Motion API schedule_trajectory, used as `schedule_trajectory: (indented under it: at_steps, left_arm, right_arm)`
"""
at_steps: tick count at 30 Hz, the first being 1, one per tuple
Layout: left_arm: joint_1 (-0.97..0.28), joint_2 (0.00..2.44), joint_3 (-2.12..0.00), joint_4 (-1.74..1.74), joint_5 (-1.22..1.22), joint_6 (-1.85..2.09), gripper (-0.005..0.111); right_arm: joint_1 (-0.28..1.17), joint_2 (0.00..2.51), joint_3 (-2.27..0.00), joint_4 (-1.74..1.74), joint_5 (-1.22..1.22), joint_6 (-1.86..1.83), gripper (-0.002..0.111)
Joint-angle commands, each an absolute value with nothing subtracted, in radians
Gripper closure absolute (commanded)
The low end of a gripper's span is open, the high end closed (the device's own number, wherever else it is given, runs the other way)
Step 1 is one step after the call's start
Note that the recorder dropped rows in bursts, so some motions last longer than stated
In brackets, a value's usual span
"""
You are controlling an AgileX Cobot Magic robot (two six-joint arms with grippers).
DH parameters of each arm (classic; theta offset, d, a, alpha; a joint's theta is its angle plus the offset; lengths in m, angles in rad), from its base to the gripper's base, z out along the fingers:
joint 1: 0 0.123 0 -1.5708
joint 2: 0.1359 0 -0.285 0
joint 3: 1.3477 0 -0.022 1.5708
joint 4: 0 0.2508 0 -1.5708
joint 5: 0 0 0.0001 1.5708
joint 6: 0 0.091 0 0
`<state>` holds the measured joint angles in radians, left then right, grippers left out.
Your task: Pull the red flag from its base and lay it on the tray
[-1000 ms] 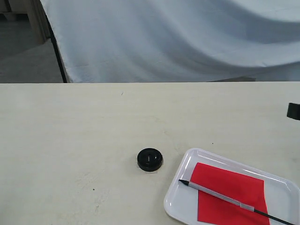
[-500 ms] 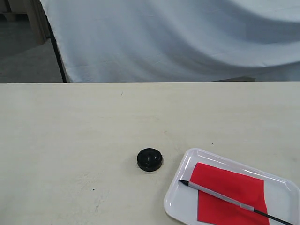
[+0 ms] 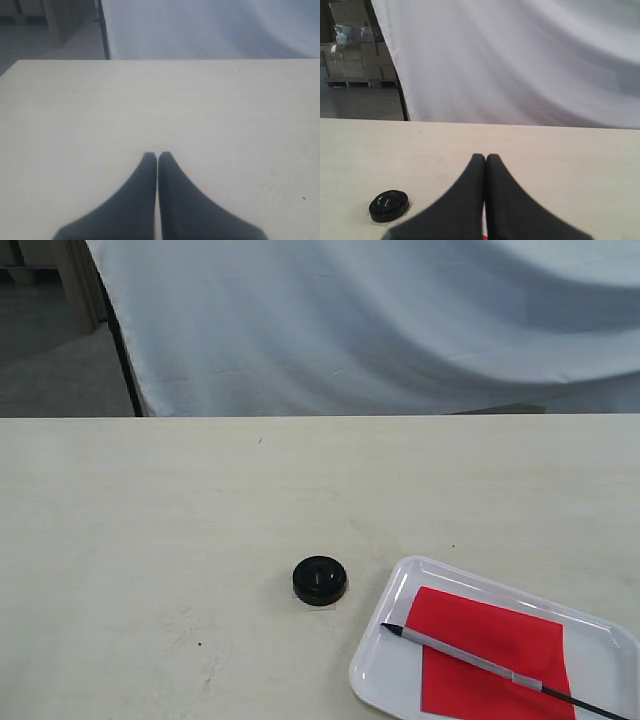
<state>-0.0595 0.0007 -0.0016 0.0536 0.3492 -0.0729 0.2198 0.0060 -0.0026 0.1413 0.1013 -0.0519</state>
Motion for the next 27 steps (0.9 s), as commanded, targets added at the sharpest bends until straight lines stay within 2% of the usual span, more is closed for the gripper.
schedule_trajectory:
  at_steps: [1, 27]
  left_arm:
    - [-0.065, 0.000, 0.000, 0.048, 0.343, -0.075, 0.105]
    - [-0.065, 0.000, 0.000, 0.048, 0.343, -0.075, 0.105]
  right_arm:
    - [0.223, 0.000, 0.000, 0.078, 0.134, -0.063, 0.108]
    - [0.223, 0.000, 0.000, 0.078, 0.178, -0.023, 0.108]
